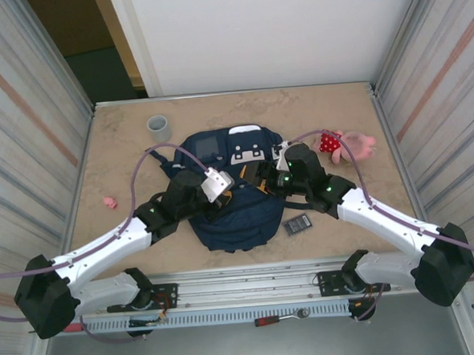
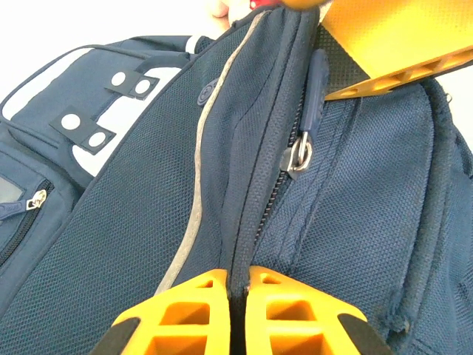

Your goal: Pack books, pencil case, and school supplies into a backpack

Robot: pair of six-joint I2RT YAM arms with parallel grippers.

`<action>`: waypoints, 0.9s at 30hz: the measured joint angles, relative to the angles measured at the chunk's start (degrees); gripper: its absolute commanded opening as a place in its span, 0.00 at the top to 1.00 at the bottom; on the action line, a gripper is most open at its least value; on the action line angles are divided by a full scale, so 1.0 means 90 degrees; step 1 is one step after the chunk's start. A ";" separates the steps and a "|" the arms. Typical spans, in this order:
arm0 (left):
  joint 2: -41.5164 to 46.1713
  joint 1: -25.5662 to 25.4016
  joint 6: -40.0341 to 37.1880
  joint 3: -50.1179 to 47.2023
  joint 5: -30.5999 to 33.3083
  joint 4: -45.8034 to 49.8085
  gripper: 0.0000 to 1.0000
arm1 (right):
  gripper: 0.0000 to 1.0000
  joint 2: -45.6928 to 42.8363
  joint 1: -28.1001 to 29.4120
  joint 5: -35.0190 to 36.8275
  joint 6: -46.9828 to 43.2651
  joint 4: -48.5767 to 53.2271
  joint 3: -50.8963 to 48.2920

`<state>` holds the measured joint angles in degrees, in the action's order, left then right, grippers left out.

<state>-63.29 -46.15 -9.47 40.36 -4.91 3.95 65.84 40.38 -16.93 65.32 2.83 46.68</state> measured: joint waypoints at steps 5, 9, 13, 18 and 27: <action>0.0078 0.0000 -0.0163 -0.0136 -0.0032 -0.0112 1.00 | 0.36 0.0000 0.0005 0.0209 0.0644 -0.0136 -0.0058; 0.0124 0.0002 -0.0299 -0.0189 -0.0090 -0.0141 1.00 | 0.36 0.0007 0.0005 0.0270 0.0988 -0.0182 -0.0080; 0.0189 0.0002 -0.0432 -0.0231 -0.0119 -0.0143 1.00 | 0.35 0.0044 0.0005 0.0289 0.1239 -0.0250 -0.0092; 0.0359 0.0007 -0.0622 -0.0384 -0.0143 -0.0219 1.00 | 0.34 0.0061 0.0002 0.0282 0.1447 -0.0279 -0.0092; 0.0476 0.0007 -0.0838 -0.0500 -0.0165 -0.0306 1.00 | 0.33 0.0061 -0.0005 0.0253 0.1576 -0.0287 -0.0092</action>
<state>-59.00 -46.09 -17.02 35.86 -6.39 1.19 66.39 40.34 -14.66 79.50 0.25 45.84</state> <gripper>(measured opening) 0.076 0.667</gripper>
